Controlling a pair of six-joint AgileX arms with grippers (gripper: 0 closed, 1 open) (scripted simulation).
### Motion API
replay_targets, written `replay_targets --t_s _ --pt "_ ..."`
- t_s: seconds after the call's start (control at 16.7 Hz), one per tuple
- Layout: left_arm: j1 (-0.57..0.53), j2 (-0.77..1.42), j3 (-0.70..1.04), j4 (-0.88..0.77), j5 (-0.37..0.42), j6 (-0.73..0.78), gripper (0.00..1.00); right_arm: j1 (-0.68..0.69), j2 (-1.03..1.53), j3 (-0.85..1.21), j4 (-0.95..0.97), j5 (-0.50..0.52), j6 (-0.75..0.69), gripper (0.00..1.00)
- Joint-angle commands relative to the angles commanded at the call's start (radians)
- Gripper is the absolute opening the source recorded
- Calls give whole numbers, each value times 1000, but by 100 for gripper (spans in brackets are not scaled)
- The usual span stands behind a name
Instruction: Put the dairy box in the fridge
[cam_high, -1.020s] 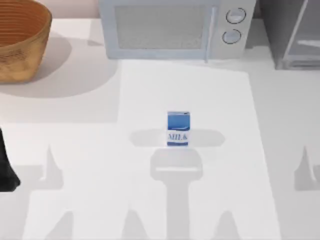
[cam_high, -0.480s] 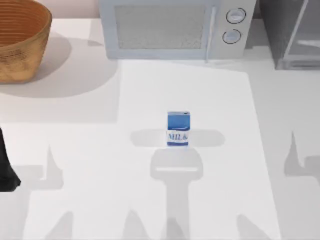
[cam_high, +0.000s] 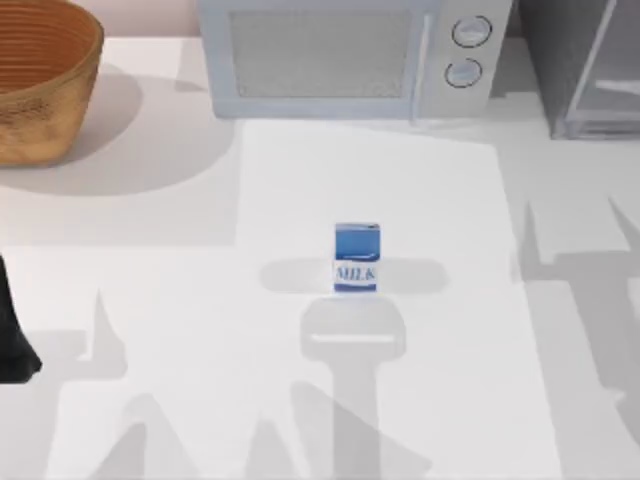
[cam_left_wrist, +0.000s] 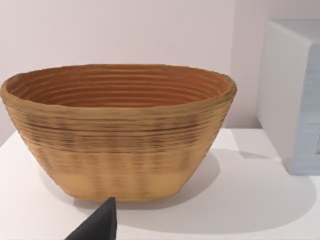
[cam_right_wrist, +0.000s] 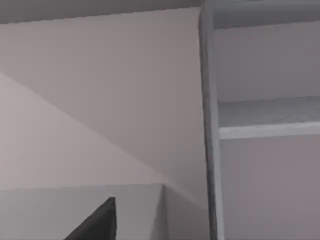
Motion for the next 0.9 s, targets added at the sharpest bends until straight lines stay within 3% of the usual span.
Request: replay_targets --t_s 0.9 --pt "0 0 0 0 0 0 100 507 1417 420 807 586 0 100"
